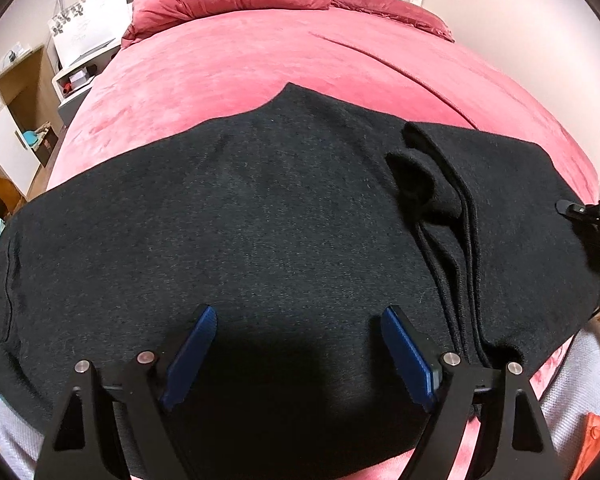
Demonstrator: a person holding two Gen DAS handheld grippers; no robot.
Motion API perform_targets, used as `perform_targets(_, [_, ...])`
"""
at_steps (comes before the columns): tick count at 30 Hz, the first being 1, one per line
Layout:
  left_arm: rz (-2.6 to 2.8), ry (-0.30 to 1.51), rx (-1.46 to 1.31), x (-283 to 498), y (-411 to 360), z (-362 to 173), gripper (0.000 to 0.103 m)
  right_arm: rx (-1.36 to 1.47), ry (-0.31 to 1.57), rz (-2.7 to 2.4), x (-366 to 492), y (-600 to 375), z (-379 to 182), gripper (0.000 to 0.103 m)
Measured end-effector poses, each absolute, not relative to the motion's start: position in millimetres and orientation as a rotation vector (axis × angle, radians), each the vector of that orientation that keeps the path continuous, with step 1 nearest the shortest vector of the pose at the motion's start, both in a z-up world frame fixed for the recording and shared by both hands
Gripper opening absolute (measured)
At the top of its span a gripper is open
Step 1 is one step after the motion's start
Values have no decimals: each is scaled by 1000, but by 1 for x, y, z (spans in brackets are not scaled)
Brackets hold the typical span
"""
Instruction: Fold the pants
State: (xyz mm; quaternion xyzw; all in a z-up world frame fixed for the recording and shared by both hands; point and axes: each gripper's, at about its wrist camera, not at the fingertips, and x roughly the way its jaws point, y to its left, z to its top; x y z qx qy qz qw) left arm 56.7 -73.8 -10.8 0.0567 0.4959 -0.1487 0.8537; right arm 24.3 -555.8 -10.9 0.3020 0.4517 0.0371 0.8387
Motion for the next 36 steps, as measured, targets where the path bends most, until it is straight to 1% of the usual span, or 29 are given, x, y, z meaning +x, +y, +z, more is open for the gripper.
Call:
perform_targets(7, [-297, 1011, 35, 54, -33, -4, 85, 761, 928, 123, 20, -540, 37, 20])
perform_targets(12, [-342, 965, -36, 47, -12, 12, 85, 769, 931, 163, 24, -496, 81, 20])
perform_targets(17, [-392, 882, -46, 38, 8, 33, 85, 780, 922, 216, 31, -448, 114, 20])
perform_targets(22, [-320, 859, -64, 38, 41, 34, 85, 832, 927, 258, 41, -401, 142, 20])
perform_targets(26, [-237, 879, -131, 46, 75, 14, 85, 871, 926, 292, 51, -362, 158, 20])
perform_targets(29, [-179, 888, -201, 49, 96, 9, 85, 878, 940, 321, 58, -333, 164, 20])
perform_targets(36, [-150, 833, -349, 51, 146, 10, 84, 927, 1013, 381, 89, -261, 147, 20])
